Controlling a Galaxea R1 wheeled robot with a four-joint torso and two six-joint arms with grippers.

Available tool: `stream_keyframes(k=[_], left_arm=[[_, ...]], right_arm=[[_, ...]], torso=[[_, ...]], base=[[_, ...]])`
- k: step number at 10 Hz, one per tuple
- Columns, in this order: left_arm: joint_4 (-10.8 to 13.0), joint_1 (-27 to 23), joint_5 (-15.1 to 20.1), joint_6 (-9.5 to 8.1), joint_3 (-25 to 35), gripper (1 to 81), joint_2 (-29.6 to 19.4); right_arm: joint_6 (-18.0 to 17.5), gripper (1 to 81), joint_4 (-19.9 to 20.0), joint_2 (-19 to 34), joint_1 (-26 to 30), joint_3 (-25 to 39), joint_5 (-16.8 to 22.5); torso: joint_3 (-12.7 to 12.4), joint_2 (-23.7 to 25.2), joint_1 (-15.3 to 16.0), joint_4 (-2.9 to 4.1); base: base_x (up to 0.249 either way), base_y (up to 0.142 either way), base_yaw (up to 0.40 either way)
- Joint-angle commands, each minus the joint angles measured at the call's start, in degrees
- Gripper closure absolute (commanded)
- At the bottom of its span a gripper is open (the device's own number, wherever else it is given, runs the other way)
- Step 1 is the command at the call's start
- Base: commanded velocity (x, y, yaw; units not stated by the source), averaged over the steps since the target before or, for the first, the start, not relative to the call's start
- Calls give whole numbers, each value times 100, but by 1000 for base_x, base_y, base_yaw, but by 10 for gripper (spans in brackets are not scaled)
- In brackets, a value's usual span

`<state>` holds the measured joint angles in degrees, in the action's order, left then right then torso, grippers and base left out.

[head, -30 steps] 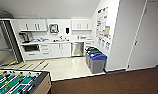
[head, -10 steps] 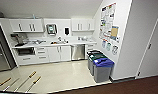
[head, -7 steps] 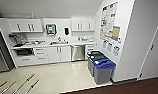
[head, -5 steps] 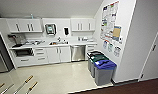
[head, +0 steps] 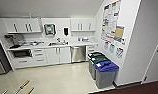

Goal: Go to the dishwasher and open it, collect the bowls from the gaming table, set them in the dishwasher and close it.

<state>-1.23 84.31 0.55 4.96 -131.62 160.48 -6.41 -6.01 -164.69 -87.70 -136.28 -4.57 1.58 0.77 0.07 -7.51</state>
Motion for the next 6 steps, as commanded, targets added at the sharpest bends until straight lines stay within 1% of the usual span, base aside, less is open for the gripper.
stream_keyframes(k=[1,4,6], left_arm=[[44,-279,305,58,-22,10,-33],[44,-279,305,58,-153,10,38],[27,-235,288,58,-136,10,-85]], right_arm=[[35,10,-93,-13,292,59,273],[35,10,-85,30,275,-3,264],[26,10,-49,293,239,103,247]], torso=[[0,0,0,0],[0,0,2,0],[0,0,2,0]], base=[[189,0,0],[190,0,0],[175,0,0]])
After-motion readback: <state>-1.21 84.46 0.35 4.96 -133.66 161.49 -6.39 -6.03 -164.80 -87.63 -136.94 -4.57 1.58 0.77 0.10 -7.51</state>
